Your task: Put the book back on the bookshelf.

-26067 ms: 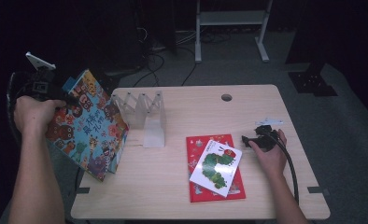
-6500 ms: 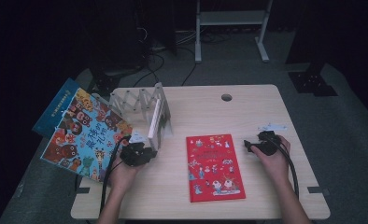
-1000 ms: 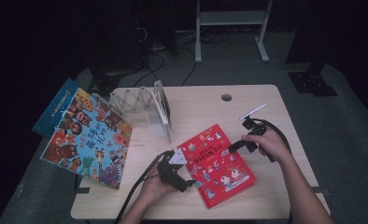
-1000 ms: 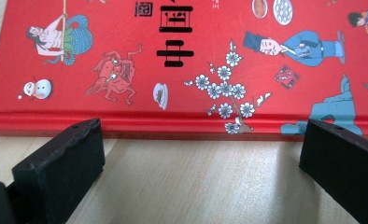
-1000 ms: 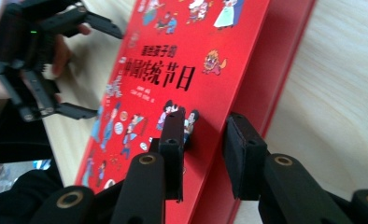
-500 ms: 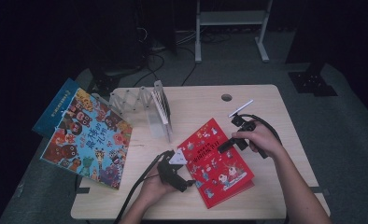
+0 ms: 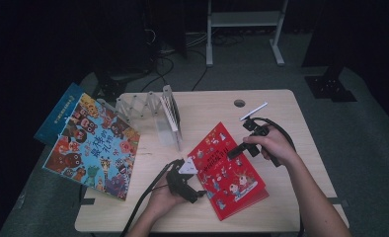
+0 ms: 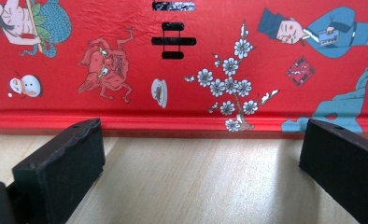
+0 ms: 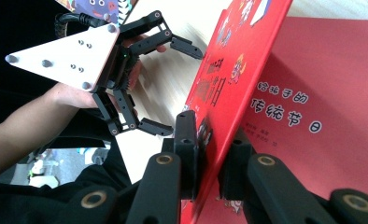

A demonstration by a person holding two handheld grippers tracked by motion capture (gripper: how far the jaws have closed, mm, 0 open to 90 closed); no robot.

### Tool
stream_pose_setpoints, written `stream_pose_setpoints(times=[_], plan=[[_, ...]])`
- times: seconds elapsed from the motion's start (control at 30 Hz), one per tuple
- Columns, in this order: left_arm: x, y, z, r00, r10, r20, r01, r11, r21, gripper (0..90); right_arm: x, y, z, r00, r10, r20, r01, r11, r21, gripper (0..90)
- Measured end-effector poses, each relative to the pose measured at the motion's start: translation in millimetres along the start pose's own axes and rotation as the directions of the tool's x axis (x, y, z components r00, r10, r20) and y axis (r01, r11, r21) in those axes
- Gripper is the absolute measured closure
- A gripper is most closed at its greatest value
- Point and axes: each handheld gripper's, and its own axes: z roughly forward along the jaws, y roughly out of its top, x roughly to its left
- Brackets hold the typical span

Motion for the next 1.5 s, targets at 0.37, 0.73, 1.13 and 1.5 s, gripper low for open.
stream_pose_setpoints(times=[0.37, 0.73, 1.13, 1.5], plan=[[0.0, 0.0, 0.0, 1.0000, 0.000, 0.000, 0.000, 1.0000, 0.000, 0.0, 3.6, 4.1, -5.6, 0.9997, 0.009, 0.021, -0.009, 0.9996, 0.027, 80.7], [1.8, -2.8, -2.9, 0.9993, -0.036, -0.007, 0.036, 0.9992, -0.015, 0.0, 12.3, -6.1, -17.9, 0.9991, -0.032, 0.029, 0.035, 0.9948, -0.096, 86.4], [16.3, -8.6, -24.0, 0.9899, -0.135, 0.042, 0.141, 0.9734, -0.181, 0.0, 24.0, -24.9, -41.5, 0.9933, -0.115, 0.010, 0.113, 0.9524, -0.283, 87.6], [29.8, 3.6, -39.5, 0.9808, -0.161, 0.110, 0.188, 0.9338, -0.304, 0.0, 34.1, -35.0, -53.9, 0.9852, -0.171, -0.009, 0.155, 0.9116, -0.381, 87.6]])
